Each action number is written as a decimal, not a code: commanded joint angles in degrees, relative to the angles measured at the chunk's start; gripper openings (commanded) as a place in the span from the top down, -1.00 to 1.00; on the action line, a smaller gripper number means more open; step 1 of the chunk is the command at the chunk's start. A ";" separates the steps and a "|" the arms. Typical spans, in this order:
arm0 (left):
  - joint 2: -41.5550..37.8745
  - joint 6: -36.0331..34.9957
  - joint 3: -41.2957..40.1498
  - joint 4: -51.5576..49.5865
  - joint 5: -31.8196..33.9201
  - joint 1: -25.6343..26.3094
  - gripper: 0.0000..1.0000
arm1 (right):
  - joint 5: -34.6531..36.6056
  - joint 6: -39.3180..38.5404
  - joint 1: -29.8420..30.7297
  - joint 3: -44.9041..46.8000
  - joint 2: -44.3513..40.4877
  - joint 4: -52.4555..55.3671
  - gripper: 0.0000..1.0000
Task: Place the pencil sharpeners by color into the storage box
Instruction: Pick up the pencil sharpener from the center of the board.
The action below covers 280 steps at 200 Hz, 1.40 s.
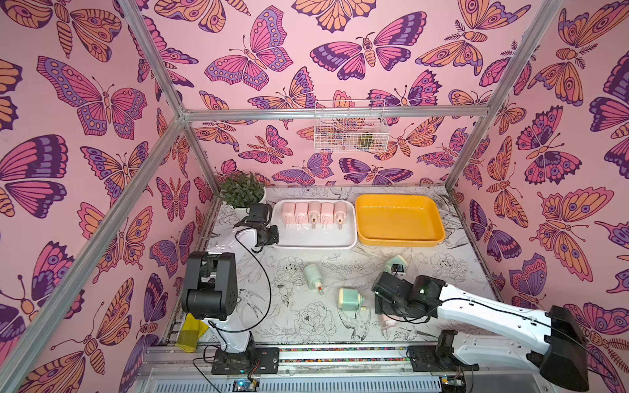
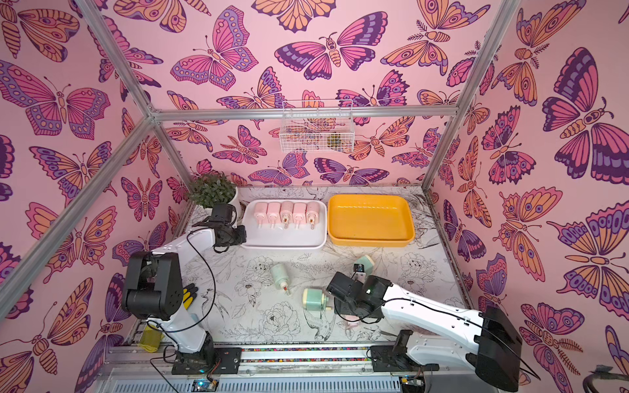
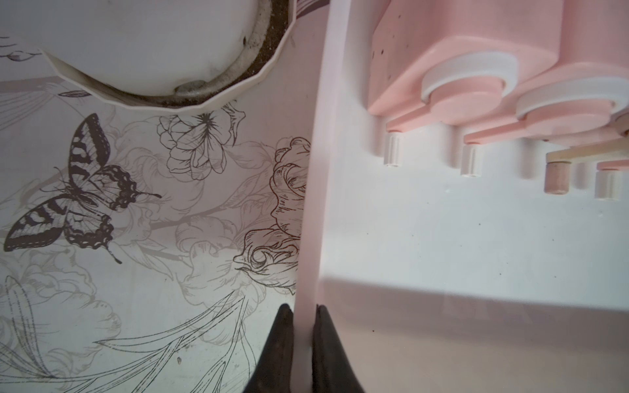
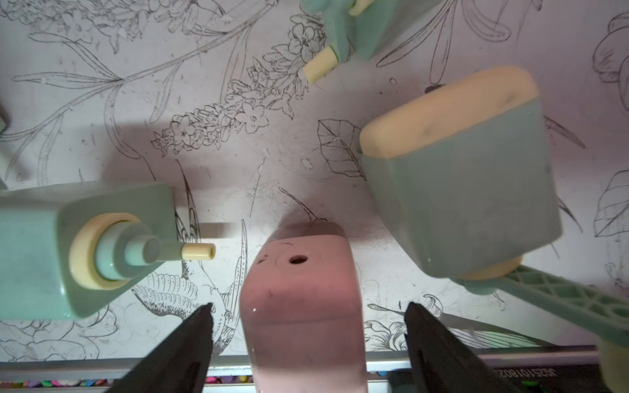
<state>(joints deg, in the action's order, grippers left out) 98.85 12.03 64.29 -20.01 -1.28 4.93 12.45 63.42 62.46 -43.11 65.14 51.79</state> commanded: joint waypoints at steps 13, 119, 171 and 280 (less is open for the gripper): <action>-0.81 -1.50 -0.46 -2.13 -0.74 0.44 0.78 | 0.24 2.72 0.47 0.40 3.77 -2.86 -0.80; -1.02 -2.05 -0.49 -2.20 0.21 0.44 0.78 | -3.91 3.99 0.56 5.67 3.02 -5.55 -0.69; -1.19 -2.43 -0.53 -2.31 0.49 0.48 0.78 | -1.78 -0.45 0.56 1.03 6.43 -0.84 -0.28; -1.10 -2.31 -0.42 -2.40 0.58 0.44 0.78 | 1.98 -5.58 0.47 -2.68 3.53 0.42 1.00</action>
<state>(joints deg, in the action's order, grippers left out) 98.85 11.79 64.29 -20.01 -1.06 4.95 10.68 59.92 62.72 -41.85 68.90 49.34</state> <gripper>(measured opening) 0.128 0.601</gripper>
